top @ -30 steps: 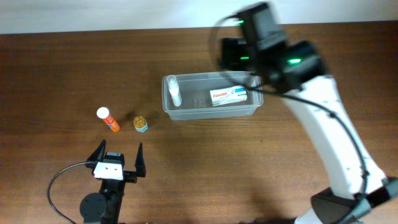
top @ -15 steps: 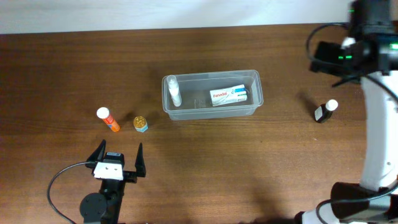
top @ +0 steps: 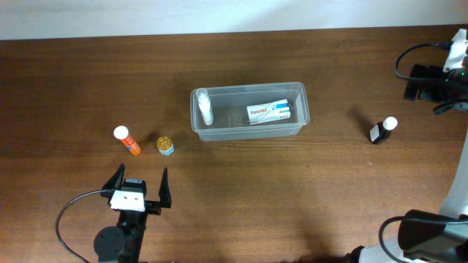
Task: Pack container
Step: 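Lower the right gripper onto the small dark bottle and grasp it, then lift the dark bottle and carry it over the container's right end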
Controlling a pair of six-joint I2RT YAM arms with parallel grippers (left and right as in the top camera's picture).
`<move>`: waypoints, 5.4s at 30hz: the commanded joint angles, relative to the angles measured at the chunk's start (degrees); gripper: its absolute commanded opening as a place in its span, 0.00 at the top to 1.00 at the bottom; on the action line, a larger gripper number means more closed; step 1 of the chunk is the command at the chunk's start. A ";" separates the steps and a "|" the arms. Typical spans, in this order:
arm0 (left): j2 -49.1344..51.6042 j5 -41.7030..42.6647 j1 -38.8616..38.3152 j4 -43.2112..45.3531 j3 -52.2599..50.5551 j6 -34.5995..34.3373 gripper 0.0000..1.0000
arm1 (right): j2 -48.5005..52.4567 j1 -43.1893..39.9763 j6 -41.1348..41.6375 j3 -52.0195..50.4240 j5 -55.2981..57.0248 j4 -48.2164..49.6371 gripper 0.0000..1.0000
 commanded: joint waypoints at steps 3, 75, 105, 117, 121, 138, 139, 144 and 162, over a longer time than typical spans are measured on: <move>-0.35 0.81 0.13 -0.07 -0.22 0.70 0.00 | 3.15 -0.22 -7.61 -2.27 -5.07 0.90 0.02; -0.35 0.81 0.13 -0.07 -0.22 0.68 0.01 | 16.87 -2.73 -16.94 -25.33 -6.21 16.15 0.04; -0.35 0.81 0.13 -0.07 -0.22 0.70 0.01 | 16.87 -2.71 -15.37 -25.16 -7.34 18.32 0.74; -0.35 0.81 0.13 -0.07 -0.22 0.70 0.01 | 16.81 -2.67 -15.37 -23.65 -13.51 17.86 0.81; -0.35 0.81 0.13 -0.07 -0.22 0.70 0.00 | 16.76 -2.67 -15.37 -21.40 -19.17 16.46 0.80; -0.35 0.79 0.13 -0.07 -0.22 0.70 0.00 | 16.76 4.31 -11.98 10.29 -23.85 -3.98 0.79; -0.35 0.81 0.13 -0.07 -0.22 0.70 0.01 | 16.76 5.95 -11.87 12.24 -23.85 -5.05 0.79; -0.35 0.81 0.13 -0.07 -0.22 0.70 0.01 | 16.76 13.57 -6.86 16.09 -23.12 -6.19 0.79; -0.35 0.81 0.13 -0.07 -0.22 0.68 0.01 | 16.83 34.38 6.16 6.49 -8.28 -0.61 0.79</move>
